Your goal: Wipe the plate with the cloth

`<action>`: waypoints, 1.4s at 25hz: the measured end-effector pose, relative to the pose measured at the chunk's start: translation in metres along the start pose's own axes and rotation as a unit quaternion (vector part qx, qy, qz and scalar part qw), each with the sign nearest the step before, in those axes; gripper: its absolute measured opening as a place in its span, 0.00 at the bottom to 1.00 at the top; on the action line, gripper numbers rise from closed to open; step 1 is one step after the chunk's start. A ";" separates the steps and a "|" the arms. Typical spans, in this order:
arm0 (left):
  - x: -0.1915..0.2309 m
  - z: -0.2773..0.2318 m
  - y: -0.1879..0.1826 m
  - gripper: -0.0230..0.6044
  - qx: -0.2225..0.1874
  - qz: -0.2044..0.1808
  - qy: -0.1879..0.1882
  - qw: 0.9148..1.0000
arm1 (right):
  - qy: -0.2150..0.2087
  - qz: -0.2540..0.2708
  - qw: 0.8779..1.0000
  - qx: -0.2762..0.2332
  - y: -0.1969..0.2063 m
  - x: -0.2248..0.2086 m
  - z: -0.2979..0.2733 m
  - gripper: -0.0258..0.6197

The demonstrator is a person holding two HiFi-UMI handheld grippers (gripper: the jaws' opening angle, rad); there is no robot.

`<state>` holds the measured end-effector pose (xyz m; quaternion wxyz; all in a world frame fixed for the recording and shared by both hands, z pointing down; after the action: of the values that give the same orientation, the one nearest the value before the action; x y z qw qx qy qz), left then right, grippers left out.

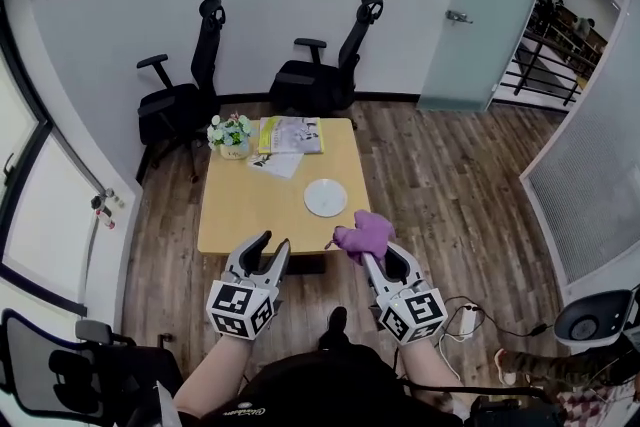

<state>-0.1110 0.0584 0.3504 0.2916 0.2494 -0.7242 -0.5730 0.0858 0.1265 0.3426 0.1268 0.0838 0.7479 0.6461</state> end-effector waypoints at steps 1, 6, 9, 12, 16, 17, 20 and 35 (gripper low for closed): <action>0.004 -0.011 -0.006 0.27 -0.001 -0.004 -0.005 1.000 | -0.006 0.001 1.000 -0.002 -0.005 -0.009 -0.011 0.21; 0.022 -0.076 -0.035 0.27 -0.008 -0.001 -0.019 1.000 | -0.027 0.016 0.999 -0.013 -0.038 -0.061 -0.066 0.21; 0.031 -0.125 -0.050 0.27 -0.023 0.000 -0.028 0.999 | -0.035 0.034 0.999 -0.020 -0.053 -0.101 -0.097 0.21; 0.036 -0.168 -0.065 0.27 -0.037 -0.005 -0.034 0.999 | -0.036 0.038 0.998 -0.022 -0.062 -0.139 -0.121 0.21; 0.044 -0.205 -0.072 0.27 -0.041 -0.002 -0.043 0.998 | -0.040 0.028 0.999 -0.011 -0.060 -0.174 -0.150 0.21; 0.046 -0.210 -0.072 0.27 -0.039 0.001 -0.047 0.998 | -0.044 0.026 0.999 -0.010 -0.060 -0.178 -0.157 0.21; 0.054 -0.219 -0.065 0.27 -0.030 0.010 -0.060 0.998 | -0.059 0.025 0.998 -0.007 -0.057 -0.182 -0.171 0.21; 0.087 -0.242 -0.061 0.27 0.018 0.014 -0.041 0.999 | -0.055 -0.007 0.998 0.015 -0.047 -0.177 -0.212 0.21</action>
<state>0.0009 -0.1809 0.3447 0.2652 0.2210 -0.7491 -0.5653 0.1929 -0.1320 0.3389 0.1710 0.1163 0.7497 0.6286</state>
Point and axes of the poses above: the fingertips, and each gripper's own axes: z backward along the fingers, x to its left, y out of its underside, the point moved 3 cm from there along z, backward along the fingers, and after that the axes turned 5 degrees about x, right-handed, at the moved point
